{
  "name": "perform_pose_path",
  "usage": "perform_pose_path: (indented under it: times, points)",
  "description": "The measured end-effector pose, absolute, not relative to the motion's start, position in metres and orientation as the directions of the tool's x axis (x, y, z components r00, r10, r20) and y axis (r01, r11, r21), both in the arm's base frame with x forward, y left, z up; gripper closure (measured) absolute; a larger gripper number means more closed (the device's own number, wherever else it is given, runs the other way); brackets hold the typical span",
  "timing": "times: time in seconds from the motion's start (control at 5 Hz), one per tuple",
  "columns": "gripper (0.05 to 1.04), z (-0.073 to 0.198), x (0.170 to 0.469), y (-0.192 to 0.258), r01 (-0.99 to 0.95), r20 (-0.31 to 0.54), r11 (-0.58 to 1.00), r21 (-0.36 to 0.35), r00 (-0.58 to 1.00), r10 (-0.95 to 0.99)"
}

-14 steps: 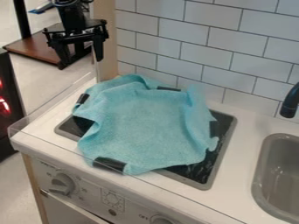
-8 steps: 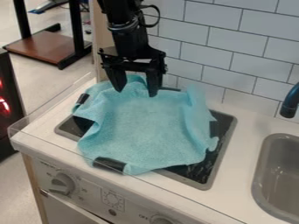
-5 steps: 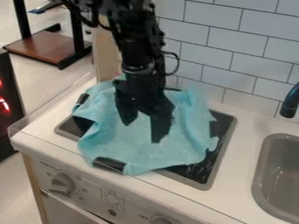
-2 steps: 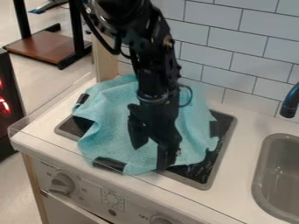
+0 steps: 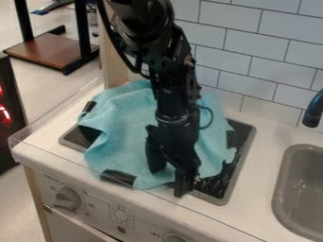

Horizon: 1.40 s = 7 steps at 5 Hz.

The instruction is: Fold the cloth from bottom right to top left

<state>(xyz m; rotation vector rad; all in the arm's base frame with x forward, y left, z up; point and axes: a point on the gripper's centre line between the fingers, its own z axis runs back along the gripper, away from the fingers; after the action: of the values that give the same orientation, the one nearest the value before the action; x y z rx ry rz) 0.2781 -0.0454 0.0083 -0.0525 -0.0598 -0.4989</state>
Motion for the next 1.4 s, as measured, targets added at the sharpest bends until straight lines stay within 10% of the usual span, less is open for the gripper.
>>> perform_pose_path:
  times: [0.6, 1.4]
  points:
    - [0.952, 0.007, 0.281, -0.042, 0.483, 0.074, 0.875, -0.010, 0.873, -0.481]
    - [1.036, 0.036, 0.275, -0.047, 0.491, 0.121, 0.871, -0.027, 0.866, -0.485]
